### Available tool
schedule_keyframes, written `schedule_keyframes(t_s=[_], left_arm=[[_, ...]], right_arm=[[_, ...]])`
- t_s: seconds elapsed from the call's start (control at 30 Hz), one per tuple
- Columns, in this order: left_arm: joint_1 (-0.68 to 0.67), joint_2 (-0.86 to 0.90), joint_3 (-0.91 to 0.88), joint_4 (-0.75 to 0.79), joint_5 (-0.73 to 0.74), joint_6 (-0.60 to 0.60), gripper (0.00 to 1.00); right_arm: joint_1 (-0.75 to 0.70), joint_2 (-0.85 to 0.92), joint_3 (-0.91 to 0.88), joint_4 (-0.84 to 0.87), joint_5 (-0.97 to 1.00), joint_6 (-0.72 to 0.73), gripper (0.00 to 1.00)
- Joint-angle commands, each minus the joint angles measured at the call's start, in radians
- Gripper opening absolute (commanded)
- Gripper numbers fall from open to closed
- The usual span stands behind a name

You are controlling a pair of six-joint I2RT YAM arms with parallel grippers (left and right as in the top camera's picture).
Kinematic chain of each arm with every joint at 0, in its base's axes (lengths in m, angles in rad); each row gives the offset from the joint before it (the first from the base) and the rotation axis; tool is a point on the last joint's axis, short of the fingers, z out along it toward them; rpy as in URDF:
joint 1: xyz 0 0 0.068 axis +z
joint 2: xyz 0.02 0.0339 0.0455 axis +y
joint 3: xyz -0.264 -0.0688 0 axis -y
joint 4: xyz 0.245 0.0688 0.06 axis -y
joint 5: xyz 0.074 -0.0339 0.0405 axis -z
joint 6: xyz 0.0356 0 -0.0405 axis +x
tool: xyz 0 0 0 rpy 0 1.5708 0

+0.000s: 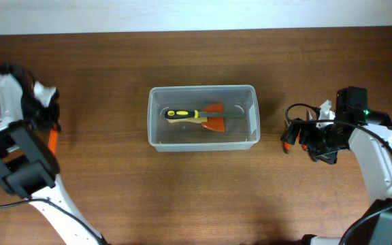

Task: Pack container
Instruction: 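Carry the orange stick into the box with the left gripper and release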

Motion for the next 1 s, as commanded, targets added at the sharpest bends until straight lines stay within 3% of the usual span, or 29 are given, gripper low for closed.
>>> schedule_keyframes(t_s=[0.0,0.1,0.23,0.5,0.63,0.77,0.97], left_arm=[[-0.129,-0.119,0.226,-0.068,0.05,-0.002,0.02],[-0.266,-0.165,0.374,-0.081,0.066,0.003,0.02],[-0.483,-0.185,0.466,-0.078,0.066,0.148,0.02],[-0.844,-0.126,0.356,-0.085,0.021,0.471,0.02],[-0.92,-0.069,0.225,-0.073,-0.073,0.489,0.02],[-0.94,-0.016,0.086,-0.011,-0.073,0.512,0.04],[-0.941,0.023,-0.025,0.029,-0.073,0.518,0.28]], right_arm=[[-0.005,0.006,0.016,0.0,0.009,-0.002,0.98],[-0.006,0.006,0.016,0.0,0.009,-0.002,0.99],[-0.005,0.006,0.016,-0.001,0.009,-0.002,0.99],[-0.005,0.006,0.016,-0.005,0.009,-0.003,0.99],[-0.006,0.006,0.016,-0.012,0.009,-0.003,0.99],[-0.006,0.006,0.016,-0.011,0.009,-0.002,0.99],[-0.006,0.006,0.016,-0.011,0.009,-0.003,0.99]])
